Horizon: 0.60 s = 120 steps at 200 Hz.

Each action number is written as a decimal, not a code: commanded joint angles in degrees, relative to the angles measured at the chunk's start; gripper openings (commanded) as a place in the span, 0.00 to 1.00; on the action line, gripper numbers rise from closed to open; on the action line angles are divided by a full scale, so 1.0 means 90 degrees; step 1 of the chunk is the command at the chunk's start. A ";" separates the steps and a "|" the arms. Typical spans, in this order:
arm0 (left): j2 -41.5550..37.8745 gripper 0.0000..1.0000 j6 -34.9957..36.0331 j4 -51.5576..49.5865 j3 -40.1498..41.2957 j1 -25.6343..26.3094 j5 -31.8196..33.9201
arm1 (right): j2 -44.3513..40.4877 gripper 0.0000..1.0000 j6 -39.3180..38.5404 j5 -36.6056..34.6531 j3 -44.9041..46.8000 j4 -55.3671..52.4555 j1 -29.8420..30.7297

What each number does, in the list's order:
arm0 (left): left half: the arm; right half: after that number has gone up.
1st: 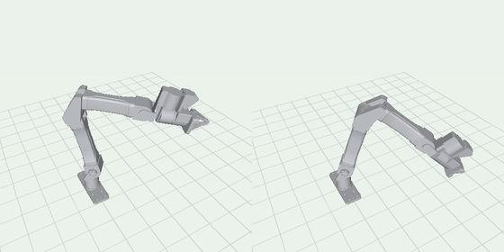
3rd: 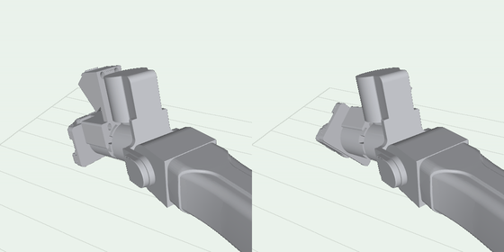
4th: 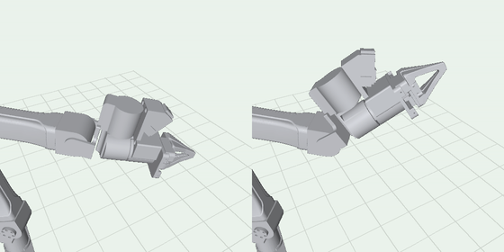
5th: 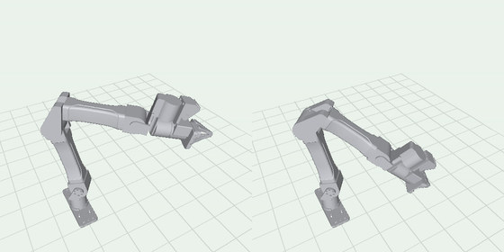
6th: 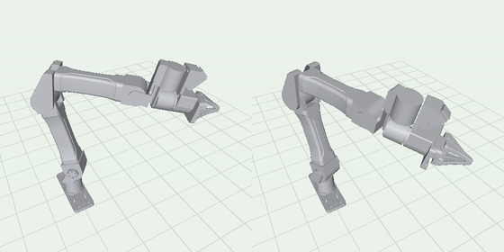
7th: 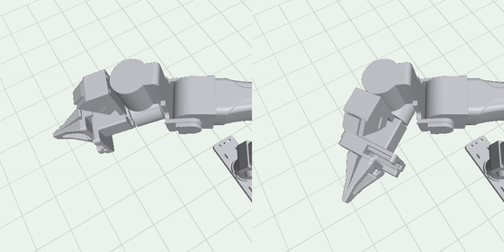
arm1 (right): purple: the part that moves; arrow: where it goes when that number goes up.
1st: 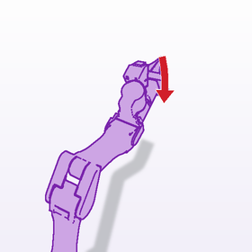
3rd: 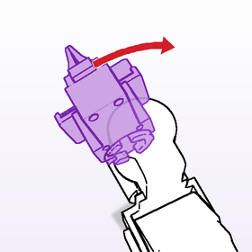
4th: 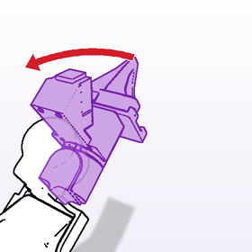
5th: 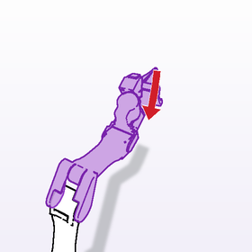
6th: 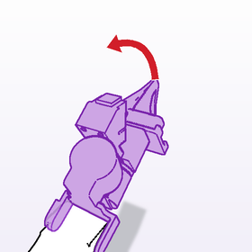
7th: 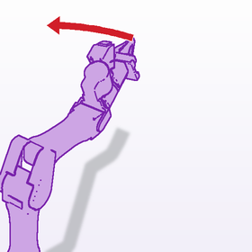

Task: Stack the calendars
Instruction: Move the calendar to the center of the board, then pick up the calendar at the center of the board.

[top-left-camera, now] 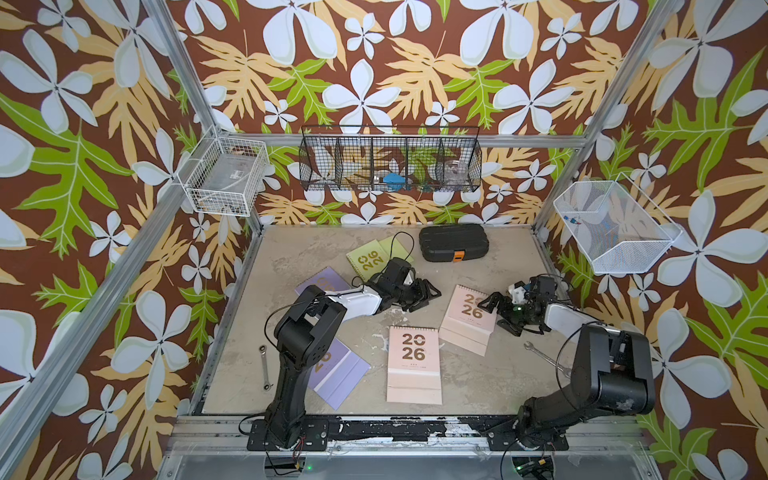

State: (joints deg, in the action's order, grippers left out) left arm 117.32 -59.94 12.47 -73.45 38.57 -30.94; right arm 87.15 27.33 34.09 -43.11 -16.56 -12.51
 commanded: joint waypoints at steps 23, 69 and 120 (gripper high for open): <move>0.0233 0.44 -0.0056 0.0201 -0.0081 0.0089 -0.0124 | -0.0312 1.00 0.0081 -0.0047 0.0391 -0.0169 -0.0071; 0.0564 0.26 -0.0049 0.0230 -0.0253 0.0110 -0.0171 | -0.0465 1.00 0.0093 0.0177 0.0695 -0.0017 -0.0094; 0.0891 0.18 -0.0058 0.0198 -0.0523 0.0119 -0.0268 | -0.0390 1.00 0.0145 0.0306 0.0830 0.0215 -0.0109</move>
State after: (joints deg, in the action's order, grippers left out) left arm 124.42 -60.38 13.67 -77.17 39.57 -32.25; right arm 82.65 28.12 37.52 -36.25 -13.02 -13.47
